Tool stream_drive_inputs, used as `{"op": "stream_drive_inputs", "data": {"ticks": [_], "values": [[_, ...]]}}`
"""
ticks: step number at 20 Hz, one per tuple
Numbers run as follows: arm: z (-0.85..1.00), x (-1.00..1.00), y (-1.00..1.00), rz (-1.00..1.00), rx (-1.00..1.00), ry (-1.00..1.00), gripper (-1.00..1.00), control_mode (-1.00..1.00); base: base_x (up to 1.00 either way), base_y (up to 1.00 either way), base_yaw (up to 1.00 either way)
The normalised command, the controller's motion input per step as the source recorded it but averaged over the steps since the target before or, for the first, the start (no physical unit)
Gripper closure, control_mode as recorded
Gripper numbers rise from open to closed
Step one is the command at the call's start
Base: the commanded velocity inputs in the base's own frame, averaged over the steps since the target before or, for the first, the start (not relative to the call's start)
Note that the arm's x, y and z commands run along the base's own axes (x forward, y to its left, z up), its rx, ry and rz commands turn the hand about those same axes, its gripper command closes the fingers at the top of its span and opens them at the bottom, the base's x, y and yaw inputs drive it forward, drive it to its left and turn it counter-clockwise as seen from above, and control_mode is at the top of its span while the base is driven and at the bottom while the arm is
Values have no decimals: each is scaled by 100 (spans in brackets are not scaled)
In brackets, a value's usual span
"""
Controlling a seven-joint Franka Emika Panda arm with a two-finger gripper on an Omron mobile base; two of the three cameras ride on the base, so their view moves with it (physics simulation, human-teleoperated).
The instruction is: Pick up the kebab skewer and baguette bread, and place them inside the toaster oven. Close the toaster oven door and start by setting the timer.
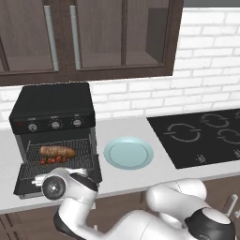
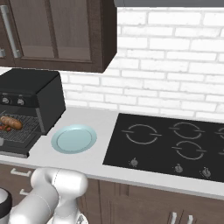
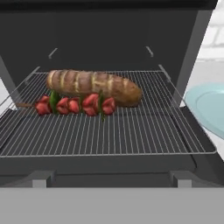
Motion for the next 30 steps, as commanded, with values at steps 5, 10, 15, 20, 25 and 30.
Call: {"op": "stream_drive_inputs", "data": {"ticks": [5,10,15,20,25,30], "values": [[-28,0,0,3,0,-2,-100,-100,0,0,0],[-17,1,1,2,0,-1,-100,-100,0,0,0],[-1,5,1,1,0,0,-100,-100,0,0,0],[0,23,0,0,0,0,-100,-100,0,0,0],[0,21,0,0,0,0,-100,-100,0,0,0],[0,16,0,0,0,0,-100,-100,0,0,0]]}}
